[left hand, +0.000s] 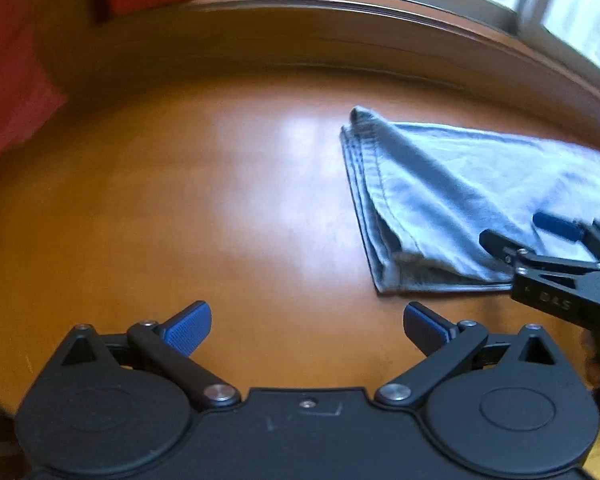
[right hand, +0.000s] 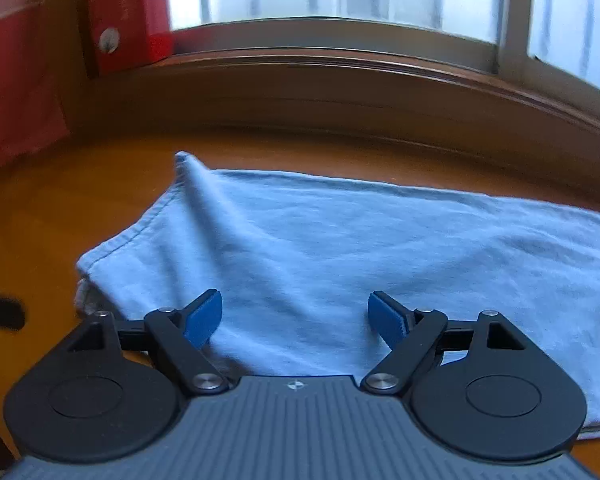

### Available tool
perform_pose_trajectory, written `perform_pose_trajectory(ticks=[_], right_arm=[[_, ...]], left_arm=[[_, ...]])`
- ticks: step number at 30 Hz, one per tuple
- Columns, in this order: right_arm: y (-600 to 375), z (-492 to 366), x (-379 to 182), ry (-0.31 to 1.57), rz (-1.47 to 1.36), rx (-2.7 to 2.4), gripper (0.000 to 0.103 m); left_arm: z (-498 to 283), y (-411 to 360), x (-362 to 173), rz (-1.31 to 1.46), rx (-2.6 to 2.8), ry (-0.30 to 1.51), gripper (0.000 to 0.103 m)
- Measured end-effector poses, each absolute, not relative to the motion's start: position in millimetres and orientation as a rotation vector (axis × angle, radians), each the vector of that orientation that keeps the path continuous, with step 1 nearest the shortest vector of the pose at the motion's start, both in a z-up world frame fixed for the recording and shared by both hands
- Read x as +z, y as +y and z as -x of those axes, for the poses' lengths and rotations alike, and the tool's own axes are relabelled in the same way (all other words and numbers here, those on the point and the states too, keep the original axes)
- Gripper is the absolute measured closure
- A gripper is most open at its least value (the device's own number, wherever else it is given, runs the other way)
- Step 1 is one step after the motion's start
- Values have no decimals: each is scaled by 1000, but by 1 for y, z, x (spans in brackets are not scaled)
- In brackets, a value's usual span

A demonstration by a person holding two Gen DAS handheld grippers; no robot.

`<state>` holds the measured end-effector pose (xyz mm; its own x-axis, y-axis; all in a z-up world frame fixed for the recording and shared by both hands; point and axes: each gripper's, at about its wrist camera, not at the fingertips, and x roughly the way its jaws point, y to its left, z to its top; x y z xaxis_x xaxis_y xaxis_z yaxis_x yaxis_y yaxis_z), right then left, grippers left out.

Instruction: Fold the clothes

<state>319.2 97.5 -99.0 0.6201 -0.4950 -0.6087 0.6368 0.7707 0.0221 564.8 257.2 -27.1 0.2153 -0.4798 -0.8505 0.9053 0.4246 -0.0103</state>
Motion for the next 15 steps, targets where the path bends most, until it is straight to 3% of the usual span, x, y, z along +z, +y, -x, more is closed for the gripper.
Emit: perform_pose_trajectory(ticks=[3,5,7,9,13,15], right_arm=[[123,-318,-85,538,-189,-600,22],[141,-327,-81,535,-155,-556,28],[158,-339,-79,550,-122,-533,42],[174,-356,-81,585,-88,-535,64],[181,-378,-87,631,-69,-628,69],[183,-384,-86,641,-105,-647,94]], left_arm=[[-581,254,-24,-650,-1125,846,0],[-597,254,-26,-694,-1180,835,0],[-615,253,-28,-723,-1230,836,0],[-632,256,-29,-732,-1282,833,0],[-657,259,-33,-734,-1352,838,0],[-665,258,-36,-741,-1383,839,0]])
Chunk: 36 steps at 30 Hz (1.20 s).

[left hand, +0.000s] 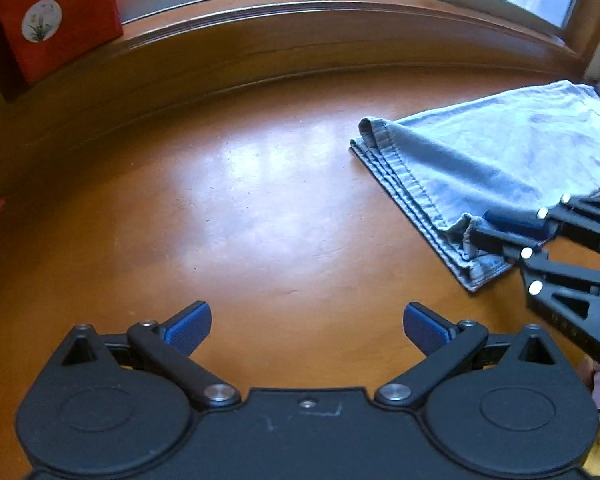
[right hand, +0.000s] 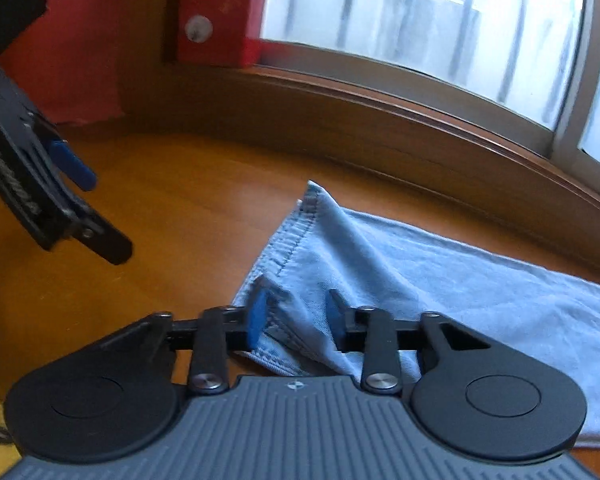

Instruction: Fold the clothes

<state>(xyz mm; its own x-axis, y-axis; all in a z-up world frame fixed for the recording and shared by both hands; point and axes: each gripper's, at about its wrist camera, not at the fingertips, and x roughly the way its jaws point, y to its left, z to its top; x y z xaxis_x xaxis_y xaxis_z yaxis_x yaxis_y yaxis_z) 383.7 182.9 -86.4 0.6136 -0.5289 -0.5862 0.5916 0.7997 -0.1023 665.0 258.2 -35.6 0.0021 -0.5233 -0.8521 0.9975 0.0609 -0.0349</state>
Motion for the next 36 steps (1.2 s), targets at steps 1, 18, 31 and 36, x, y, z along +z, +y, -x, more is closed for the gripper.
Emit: perform_pose_trajectory(ticks=[1,18,31,36], right_arm=[[184,-385,-84,642,-139,-645,94],[238,-400,-90,710,57,-706,33],[218,-382,-91,544,-343,-838,87],[222,-360,-88,432,-540,-784,88]], left_arm=[[-668,259,-36,-746,-1399,835,0],[-678,232,-36,-780,-1618,748,0],[-689,235,-44,-790,-1566,780,0],[-686,227,-45,-807,-1546,783,0]])
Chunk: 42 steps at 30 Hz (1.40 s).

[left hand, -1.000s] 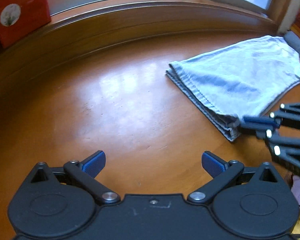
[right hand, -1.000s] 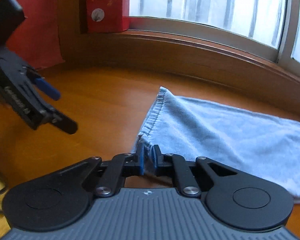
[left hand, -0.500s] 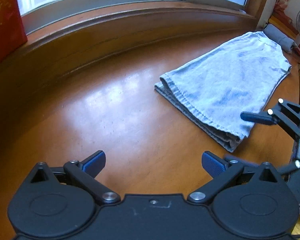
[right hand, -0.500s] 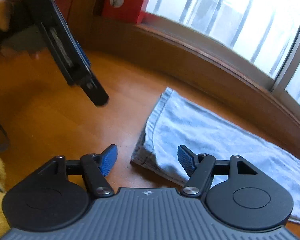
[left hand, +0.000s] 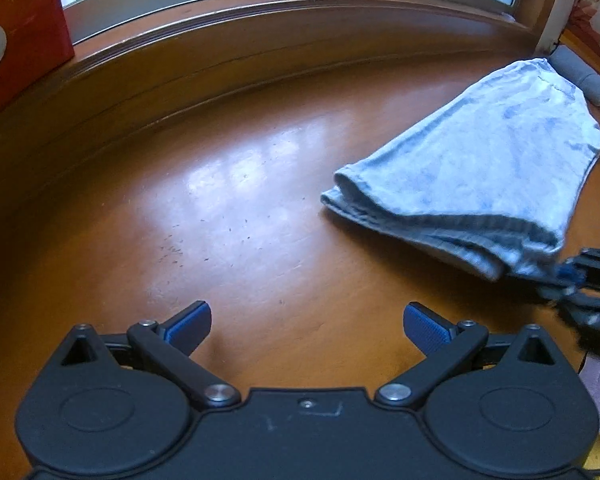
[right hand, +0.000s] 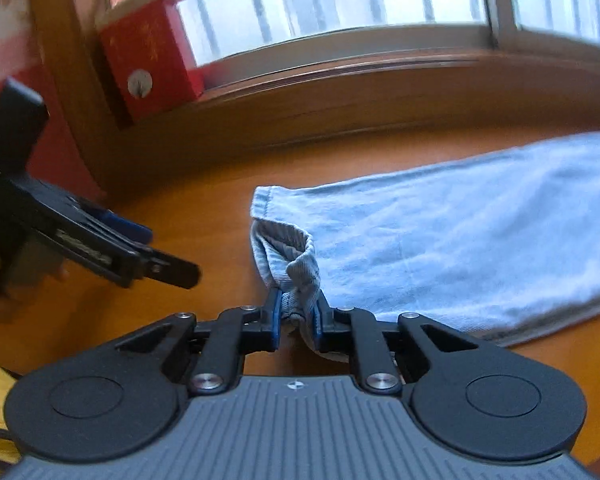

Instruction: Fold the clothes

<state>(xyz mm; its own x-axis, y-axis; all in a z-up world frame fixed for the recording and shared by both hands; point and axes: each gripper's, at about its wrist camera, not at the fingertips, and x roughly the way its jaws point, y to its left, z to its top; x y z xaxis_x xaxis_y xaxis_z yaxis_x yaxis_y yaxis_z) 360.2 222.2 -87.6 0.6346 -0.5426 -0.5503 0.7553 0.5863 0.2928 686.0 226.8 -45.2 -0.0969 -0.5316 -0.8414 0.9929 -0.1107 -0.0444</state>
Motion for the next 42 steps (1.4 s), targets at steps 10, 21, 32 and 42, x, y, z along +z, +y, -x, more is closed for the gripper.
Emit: perform_pose_trajectory(ticks=[10,21,32,42], right_arm=[[188,-262,-63,65,-656,-1169,87],[191,-281,-80,368,-339,-1457,37],[178,-281,-102,466,-439,-1398,69],[178,-282,-97,355,-449,-1392,65]], left_arm=[[-648,193,-26,-862,-1643,638,0],[-552,114,-24,-911,-1839,409,0],[-528,73,-64,-1024,-1844,471,0],[-559,96,-62,-1002,-1833,535,0]])
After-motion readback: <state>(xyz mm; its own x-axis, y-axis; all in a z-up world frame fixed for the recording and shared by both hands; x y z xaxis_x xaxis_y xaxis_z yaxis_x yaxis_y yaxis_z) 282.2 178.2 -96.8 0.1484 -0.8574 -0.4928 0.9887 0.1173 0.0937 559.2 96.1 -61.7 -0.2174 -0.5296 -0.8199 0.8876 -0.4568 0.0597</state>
